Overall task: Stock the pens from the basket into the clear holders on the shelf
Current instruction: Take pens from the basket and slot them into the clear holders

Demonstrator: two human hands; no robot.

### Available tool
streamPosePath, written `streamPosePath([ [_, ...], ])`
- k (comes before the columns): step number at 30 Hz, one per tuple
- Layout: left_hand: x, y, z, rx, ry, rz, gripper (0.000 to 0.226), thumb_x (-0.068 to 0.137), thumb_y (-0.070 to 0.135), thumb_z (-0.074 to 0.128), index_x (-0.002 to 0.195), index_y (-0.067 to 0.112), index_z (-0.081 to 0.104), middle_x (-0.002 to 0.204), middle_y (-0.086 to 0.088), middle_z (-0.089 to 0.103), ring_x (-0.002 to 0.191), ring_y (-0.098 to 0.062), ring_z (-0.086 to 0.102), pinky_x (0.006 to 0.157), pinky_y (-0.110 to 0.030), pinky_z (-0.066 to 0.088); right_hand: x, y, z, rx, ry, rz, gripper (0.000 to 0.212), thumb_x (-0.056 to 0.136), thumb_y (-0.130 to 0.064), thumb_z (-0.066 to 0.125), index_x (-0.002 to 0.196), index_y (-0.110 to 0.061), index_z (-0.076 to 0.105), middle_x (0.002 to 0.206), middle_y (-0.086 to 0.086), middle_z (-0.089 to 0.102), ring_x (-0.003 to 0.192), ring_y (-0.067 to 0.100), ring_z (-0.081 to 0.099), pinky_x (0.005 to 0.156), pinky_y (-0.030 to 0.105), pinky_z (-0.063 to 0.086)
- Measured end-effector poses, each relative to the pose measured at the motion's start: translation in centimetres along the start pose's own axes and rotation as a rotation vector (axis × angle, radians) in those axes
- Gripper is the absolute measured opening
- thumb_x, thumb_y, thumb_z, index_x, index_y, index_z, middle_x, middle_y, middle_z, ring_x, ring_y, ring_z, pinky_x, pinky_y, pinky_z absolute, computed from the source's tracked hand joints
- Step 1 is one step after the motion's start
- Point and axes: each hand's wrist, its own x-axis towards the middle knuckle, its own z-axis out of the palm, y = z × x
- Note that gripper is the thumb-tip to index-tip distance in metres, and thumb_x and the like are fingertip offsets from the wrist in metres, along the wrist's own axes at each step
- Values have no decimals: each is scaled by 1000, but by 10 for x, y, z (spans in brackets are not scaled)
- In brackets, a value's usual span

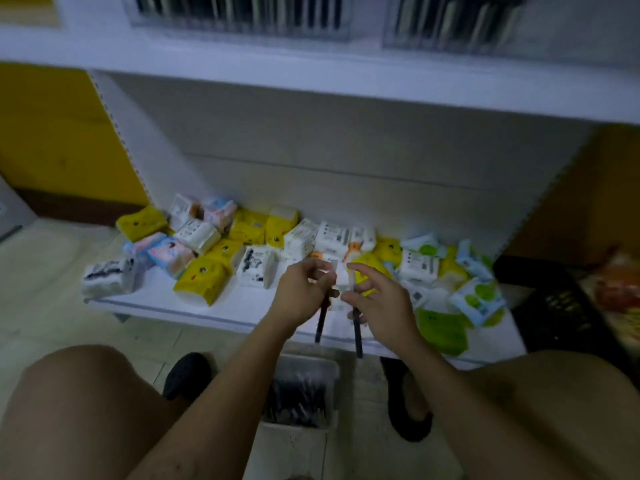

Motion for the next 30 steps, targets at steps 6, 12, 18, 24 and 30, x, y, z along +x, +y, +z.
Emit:
streamPosePath([
  [6, -10, 102, 31, 81, -102, 329, 27, 92, 8, 58, 105, 32, 64, 81, -11, 69, 74, -26, 71, 75, -49, 58, -5, -80, -67, 10, 184, -220, 38, 86, -13, 70, 108, -43, 58, 77, -9, 57, 63, 14, 68, 57, 27, 52],
  [12, -21, 207, 44, 160, -85, 603, 17, 88, 18, 68, 103, 26, 65, 82, -6, 70, 73, -21, 69, 66, -44, 59, -14, -164, -128, -6, 332, -442, 42, 83, -18, 73, 106, -50, 56, 85, -4, 58, 72, 14, 67, 63, 33, 54],
  [18, -21, 294, 52, 222, -45, 742, 17, 88, 15, 68, 102, 23, 64, 91, 1, 69, 69, -11, 69, 65, -31, 60, -3, -231, -178, -49, 416, -551, 39, 83, -16, 73, 111, -39, 57, 85, -2, 64, 66, 10, 69, 57, 27, 55],
  [24, -1, 359, 58, 242, -35, 853, 18, 83, 17, 72, 95, 28, 64, 87, 3, 72, 78, -8, 70, 75, -36, 60, 23, -271, -216, -124, 487, -640, 25, 89, -21, 65, 110, -34, 60, 86, -9, 61, 64, 11, 67, 56, 23, 55],
  [30, 26, 413, 71, 244, 38, 950, 17, 85, 19, 71, 97, 29, 63, 87, 6, 72, 76, -6, 69, 75, -31, 60, 66, -301, -250, -35, 572, -688, 22, 89, -19, 66, 108, -28, 58, 87, -9, 60, 64, 10, 69, 58, 30, 58],
])
